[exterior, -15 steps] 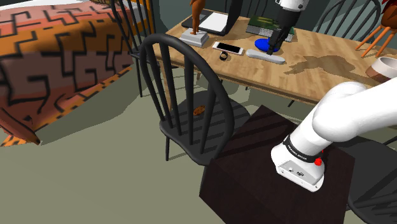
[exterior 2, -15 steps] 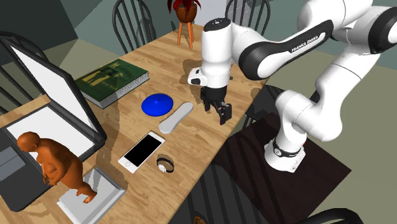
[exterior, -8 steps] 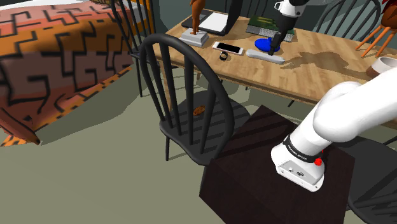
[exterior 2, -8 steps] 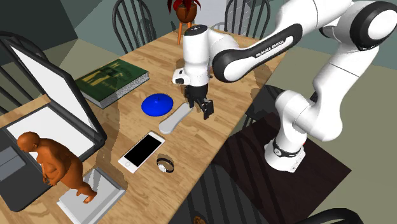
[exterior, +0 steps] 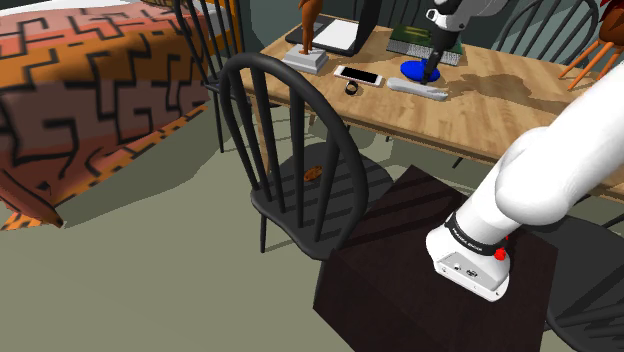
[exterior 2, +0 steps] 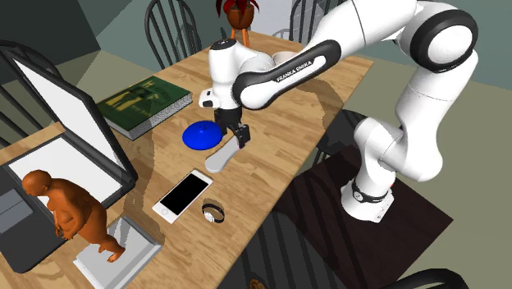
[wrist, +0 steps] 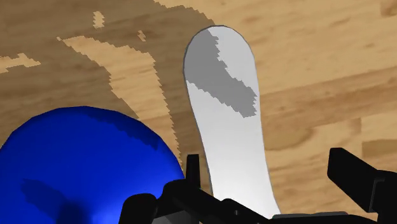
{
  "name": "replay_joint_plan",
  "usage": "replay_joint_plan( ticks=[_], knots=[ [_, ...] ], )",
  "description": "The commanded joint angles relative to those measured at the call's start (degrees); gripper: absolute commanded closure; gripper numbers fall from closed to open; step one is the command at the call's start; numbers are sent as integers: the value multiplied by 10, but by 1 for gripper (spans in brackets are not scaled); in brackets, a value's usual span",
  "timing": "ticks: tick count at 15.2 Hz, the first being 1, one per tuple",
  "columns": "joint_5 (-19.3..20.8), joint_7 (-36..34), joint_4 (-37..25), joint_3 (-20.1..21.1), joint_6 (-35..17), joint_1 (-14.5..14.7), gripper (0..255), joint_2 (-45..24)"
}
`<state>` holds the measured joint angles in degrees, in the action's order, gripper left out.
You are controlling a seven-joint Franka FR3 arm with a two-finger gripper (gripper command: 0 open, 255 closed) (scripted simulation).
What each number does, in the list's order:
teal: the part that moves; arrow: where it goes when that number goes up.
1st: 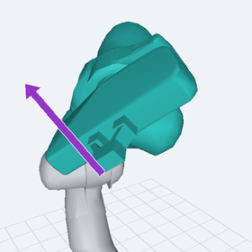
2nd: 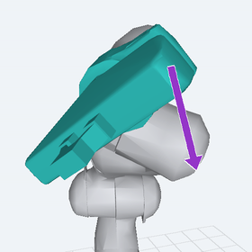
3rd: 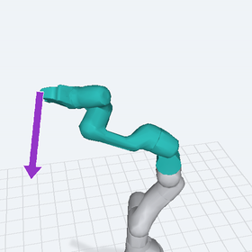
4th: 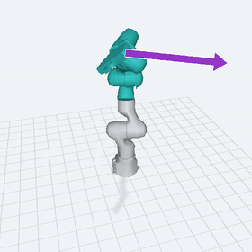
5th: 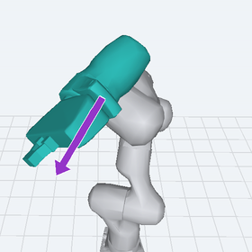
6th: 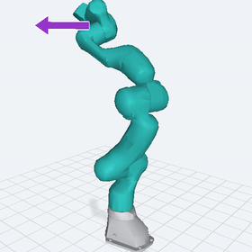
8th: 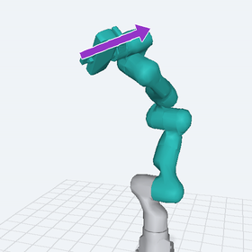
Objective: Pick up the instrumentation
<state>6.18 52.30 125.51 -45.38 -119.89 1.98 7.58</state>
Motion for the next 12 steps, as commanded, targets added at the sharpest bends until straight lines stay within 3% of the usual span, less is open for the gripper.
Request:
replay_joint_plan(
  ticks=[1, 9, 10, 12],
  knots=[
    [-26, 36, -15, -14, -13, 2, 0, -33],
    [-53, 56, 13, -19, -64, 1, 0, -67],
    [-53, 56, 12, -18, -63, 1, 255, -66],
    [-53, 56, 12, -18, -63, 1, 255, -66]
  ],
)
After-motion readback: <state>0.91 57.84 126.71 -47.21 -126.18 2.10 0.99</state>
